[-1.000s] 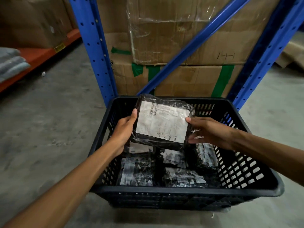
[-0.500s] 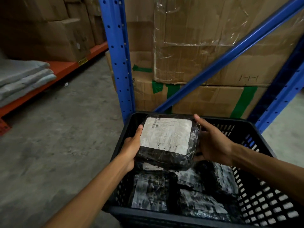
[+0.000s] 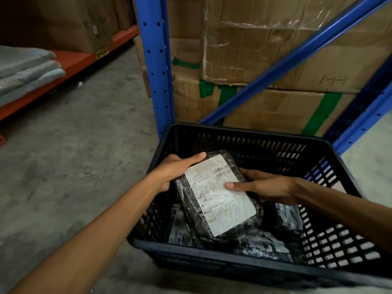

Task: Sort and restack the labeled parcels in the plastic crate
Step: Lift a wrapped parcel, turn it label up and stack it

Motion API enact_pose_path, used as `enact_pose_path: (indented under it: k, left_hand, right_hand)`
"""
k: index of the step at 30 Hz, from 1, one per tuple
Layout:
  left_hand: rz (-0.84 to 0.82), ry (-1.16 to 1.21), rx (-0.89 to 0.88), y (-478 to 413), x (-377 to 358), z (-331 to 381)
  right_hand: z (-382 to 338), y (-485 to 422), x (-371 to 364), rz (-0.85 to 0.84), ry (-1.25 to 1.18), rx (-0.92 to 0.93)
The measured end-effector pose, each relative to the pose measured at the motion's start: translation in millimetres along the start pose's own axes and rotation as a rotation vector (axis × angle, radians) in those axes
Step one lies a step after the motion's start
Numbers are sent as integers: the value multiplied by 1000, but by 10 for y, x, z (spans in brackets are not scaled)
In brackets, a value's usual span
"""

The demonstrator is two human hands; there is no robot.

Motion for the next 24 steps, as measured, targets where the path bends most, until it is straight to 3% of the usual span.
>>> enact_pose_path:
  k: [6, 10, 15, 24]
  left_hand:
    - [217, 136, -51, -35, 68, 34]
    - [223, 220, -1, -84, -14, -113]
    - [100, 52, 13, -78, -265, -370]
    - [376, -320, 91, -324, 6, -248]
  right_hand:
    - [49, -112, 53, 87, -79, 70]
    - [242, -290, 82, 148, -269, 68]
    - [404, -523, 1, 297, -388, -20]
    - [169, -1084, -171, 282, -420, 49]
Point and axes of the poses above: each hand's wrist, its own y-axis away from the middle knuckle, its own x-axis out of the back of the hand, z = x × y, the point moved 6 cm from there along -y, towards the middle knuckle, and after that the axes turned 7 degrees about -y, right-handed, at the moved point
